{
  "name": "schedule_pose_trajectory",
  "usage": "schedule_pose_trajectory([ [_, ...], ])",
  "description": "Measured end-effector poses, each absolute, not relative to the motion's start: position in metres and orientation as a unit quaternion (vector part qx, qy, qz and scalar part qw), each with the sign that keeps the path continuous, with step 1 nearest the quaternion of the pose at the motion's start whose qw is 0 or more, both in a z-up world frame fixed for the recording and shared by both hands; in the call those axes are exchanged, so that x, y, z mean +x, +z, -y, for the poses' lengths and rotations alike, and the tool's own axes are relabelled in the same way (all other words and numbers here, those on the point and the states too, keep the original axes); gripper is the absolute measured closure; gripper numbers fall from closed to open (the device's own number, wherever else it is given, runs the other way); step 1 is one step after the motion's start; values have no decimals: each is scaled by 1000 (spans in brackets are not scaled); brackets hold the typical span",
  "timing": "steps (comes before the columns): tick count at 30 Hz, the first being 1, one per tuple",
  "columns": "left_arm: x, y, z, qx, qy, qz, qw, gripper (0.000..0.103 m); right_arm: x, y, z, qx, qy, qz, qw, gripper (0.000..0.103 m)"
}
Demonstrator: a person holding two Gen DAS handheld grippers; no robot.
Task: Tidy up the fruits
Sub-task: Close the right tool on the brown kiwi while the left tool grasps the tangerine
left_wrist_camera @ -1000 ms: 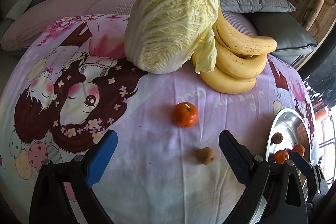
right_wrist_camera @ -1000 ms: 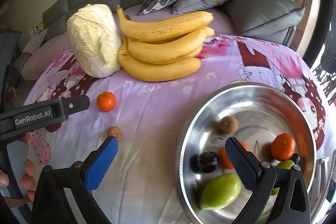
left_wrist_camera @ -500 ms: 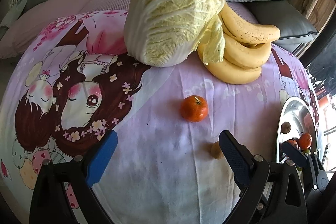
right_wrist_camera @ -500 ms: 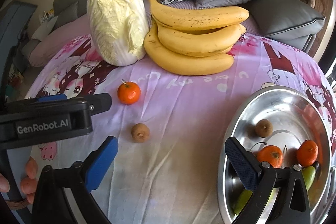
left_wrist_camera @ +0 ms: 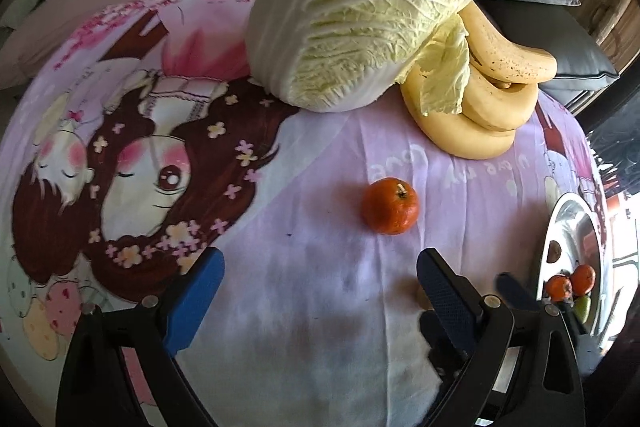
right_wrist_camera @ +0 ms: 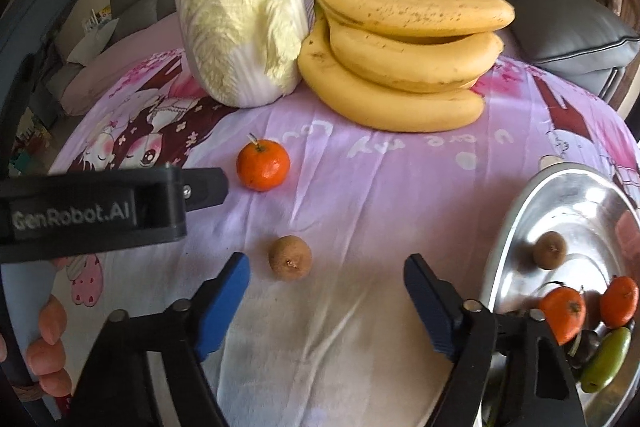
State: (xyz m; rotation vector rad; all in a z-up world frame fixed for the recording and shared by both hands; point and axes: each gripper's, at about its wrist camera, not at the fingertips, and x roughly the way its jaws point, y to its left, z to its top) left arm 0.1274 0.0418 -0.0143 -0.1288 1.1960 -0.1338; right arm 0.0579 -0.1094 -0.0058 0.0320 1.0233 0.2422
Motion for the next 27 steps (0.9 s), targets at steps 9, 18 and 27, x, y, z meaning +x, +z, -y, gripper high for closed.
schedule_pose_trajectory([
  [9, 147, -22, -35, -65, -97, -566, 816, 12, 68, -16, 99, 34, 133, -490, 861, 51],
  [18, 163, -27, -15, -49, -131, -566, 813, 36, 70, -20, 101, 55, 147, -494, 855, 75],
  [27, 172, -33, 4, -49, -150, -565, 810, 64, 70, -20, 113, 71, 158, -496, 851, 77],
])
